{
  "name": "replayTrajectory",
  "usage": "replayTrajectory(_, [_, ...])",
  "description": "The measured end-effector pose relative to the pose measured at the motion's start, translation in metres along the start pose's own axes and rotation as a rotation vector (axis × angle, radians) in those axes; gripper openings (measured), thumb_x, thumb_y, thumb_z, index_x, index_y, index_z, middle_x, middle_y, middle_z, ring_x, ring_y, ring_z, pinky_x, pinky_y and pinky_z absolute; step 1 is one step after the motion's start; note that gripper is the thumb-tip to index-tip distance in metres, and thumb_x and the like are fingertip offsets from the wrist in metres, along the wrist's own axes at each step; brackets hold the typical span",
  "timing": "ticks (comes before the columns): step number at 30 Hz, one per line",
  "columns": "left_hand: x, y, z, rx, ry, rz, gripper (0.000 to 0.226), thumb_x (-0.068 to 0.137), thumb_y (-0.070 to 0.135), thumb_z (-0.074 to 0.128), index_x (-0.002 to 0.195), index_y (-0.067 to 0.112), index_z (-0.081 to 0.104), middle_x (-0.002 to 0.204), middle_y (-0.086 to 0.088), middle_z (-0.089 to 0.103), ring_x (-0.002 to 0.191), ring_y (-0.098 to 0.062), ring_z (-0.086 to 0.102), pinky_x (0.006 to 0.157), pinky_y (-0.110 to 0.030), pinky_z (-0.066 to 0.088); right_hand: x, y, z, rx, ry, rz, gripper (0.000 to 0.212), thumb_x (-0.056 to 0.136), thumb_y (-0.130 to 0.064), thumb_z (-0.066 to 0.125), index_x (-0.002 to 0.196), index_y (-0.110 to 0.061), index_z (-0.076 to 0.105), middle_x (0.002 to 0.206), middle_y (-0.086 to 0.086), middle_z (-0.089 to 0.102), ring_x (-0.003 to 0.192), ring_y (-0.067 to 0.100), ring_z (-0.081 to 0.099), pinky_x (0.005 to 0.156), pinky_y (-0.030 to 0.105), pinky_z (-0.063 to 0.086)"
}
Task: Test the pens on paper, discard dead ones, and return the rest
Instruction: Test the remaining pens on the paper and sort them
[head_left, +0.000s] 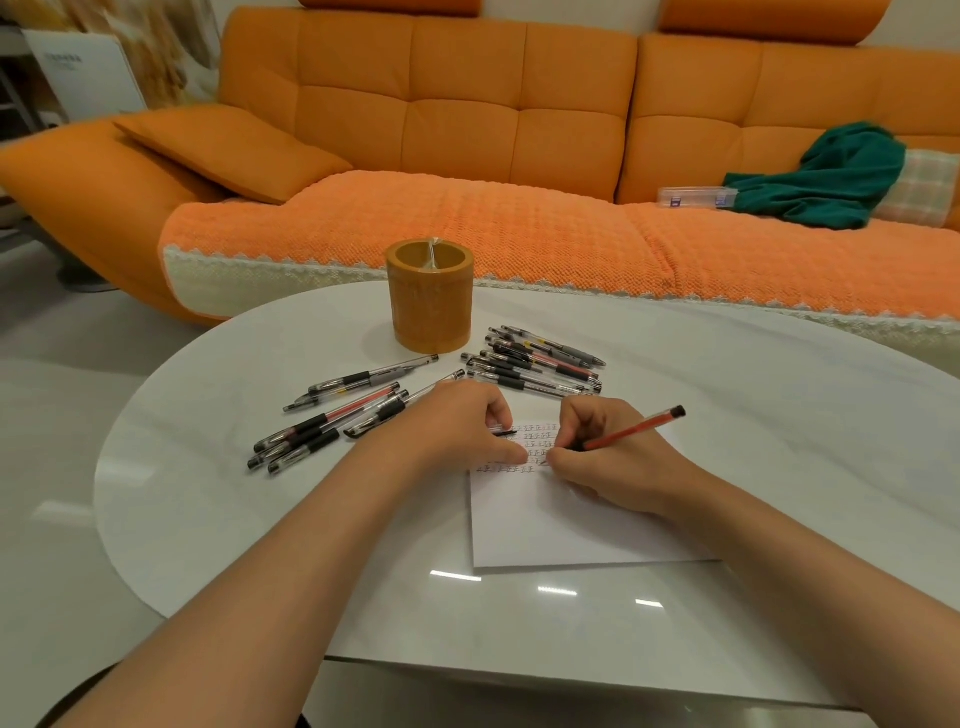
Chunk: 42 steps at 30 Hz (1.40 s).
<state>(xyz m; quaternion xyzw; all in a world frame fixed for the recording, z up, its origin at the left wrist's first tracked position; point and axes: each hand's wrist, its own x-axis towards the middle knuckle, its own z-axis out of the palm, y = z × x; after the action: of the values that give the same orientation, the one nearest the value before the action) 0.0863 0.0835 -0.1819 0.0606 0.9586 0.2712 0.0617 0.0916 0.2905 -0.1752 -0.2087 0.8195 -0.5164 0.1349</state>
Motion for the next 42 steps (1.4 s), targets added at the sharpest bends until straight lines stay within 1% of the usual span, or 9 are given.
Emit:
replayTrajectory(5, [-0.0006, 0.0013, 0.0019, 0.034, 0.023, 0.015, 0.038, 0.07, 0.059, 0.077, 0.095, 0.036, 0.061, 0.097, 0.014, 0.056, 0.093, -0.007, 0.052, 0.074, -0.03, 0.05, -0.0005, -0.0017, 0.0029, -0.063, 0.022, -0.017, 0.022, 0.08, 0.004, 0.065, 0.066, -0.009, 0.054, 0.052, 0.004, 0.057, 0.043, 0.011, 0.05, 0.043, 0.022, 0.039])
replayTrajectory(10, [-0.0007, 0.0041, 0.0012, 0.043, 0.023, 0.005, 0.04, 0.071, 0.058, 0.078, 0.098, 0.033, 0.061, 0.094, 0.016, 0.055, 0.089, -0.004, 0.051, 0.072, -0.028, 0.047, -0.0014, -0.0028, 0.0036, -0.058, 0.015, -0.024, 0.029, 0.08, 0.004, 0.066, 0.062, -0.014, 0.051, 0.052, 0.004, 0.056, 0.043, 0.011, 0.05, 0.043, 0.021, 0.038])
replayTrajectory(14, [-0.0006, 0.0044, 0.001, 0.036, 0.023, 0.0, 0.041, 0.071, 0.057, 0.079, 0.098, 0.033, 0.062, 0.094, 0.016, 0.055, 0.088, -0.004, 0.051, 0.07, -0.027, 0.046, 0.0009, -0.003, 0.0044, -0.087, 0.006, -0.029, 0.024, 0.08, 0.004, 0.067, 0.066, -0.009, 0.052, 0.054, 0.006, 0.06, 0.044, 0.011, 0.055, 0.045, 0.022, 0.041])
replayTrajectory(18, [-0.0003, 0.0053, 0.0006, 0.044, 0.016, -0.003, 0.041, 0.072, 0.057, 0.079, 0.099, 0.033, 0.062, 0.093, 0.017, 0.053, 0.088, -0.004, 0.05, 0.071, -0.027, 0.045, -0.0002, -0.0033, 0.0046, -0.115, 0.016, -0.045, 0.025, 0.079, 0.005, 0.067, 0.066, -0.007, 0.049, 0.054, 0.003, 0.059, 0.045, 0.009, 0.056, 0.045, 0.021, 0.042])
replayTrajectory(22, [0.0003, 0.0045, 0.0012, 0.037, 0.015, -0.008, 0.04, 0.071, 0.057, 0.079, 0.098, 0.034, 0.061, 0.094, 0.017, 0.054, 0.089, -0.005, 0.05, 0.073, -0.027, 0.046, -0.0012, -0.0019, 0.0047, -0.126, 0.031, -0.047, 0.021, 0.078, 0.005, 0.067, 0.068, 0.001, 0.049, 0.056, 0.007, 0.06, 0.046, 0.009, 0.057, 0.046, 0.023, 0.043])
replayTrajectory(26, [0.0007, 0.0039, 0.0017, 0.032, 0.012, -0.016, 0.04, 0.071, 0.058, 0.079, 0.098, 0.035, 0.061, 0.095, 0.017, 0.054, 0.088, -0.002, 0.049, 0.074, -0.028, 0.047, -0.0017, -0.0002, 0.0042, -0.11, 0.043, -0.047, 0.022, 0.079, 0.004, 0.067, 0.067, -0.004, 0.051, 0.054, 0.006, 0.06, 0.045, 0.011, 0.057, 0.047, 0.024, 0.042])
replayTrajectory(30, [0.0008, 0.004, 0.0011, 0.032, 0.012, -0.022, 0.04, 0.07, 0.059, 0.079, 0.097, 0.035, 0.061, 0.095, 0.017, 0.054, 0.087, -0.002, 0.05, 0.072, -0.027, 0.046, -0.0005, 0.001, 0.0041, -0.124, 0.027, -0.056, 0.021, 0.078, 0.004, 0.067, 0.068, -0.001, 0.05, 0.057, 0.007, 0.062, 0.047, 0.012, 0.059, 0.048, 0.025, 0.044])
replayTrajectory(34, [0.0009, 0.0041, 0.0019, 0.03, 0.01, -0.019, 0.04, 0.07, 0.058, 0.08, 0.097, 0.035, 0.061, 0.094, 0.017, 0.054, 0.086, -0.001, 0.05, 0.07, -0.027, 0.044, -0.0006, 0.001, 0.0033, -0.1, 0.009, -0.043, 0.023, 0.078, 0.006, 0.067, 0.066, -0.005, 0.052, 0.056, 0.006, 0.062, 0.046, 0.011, 0.058, 0.046, 0.024, 0.043])
replayTrajectory(42, [0.0014, 0.0033, 0.0026, 0.026, 0.02, -0.018, 0.038, 0.07, 0.058, 0.08, 0.094, 0.036, 0.06, 0.093, 0.017, 0.055, 0.086, -0.001, 0.05, 0.068, -0.027, 0.043, 0.0008, 0.0037, 0.0044, -0.111, 0.025, -0.058, 0.02, 0.077, 0.005, 0.067, 0.068, 0.001, 0.049, 0.057, 0.007, 0.061, 0.048, 0.015, 0.059, 0.047, 0.025, 0.044])
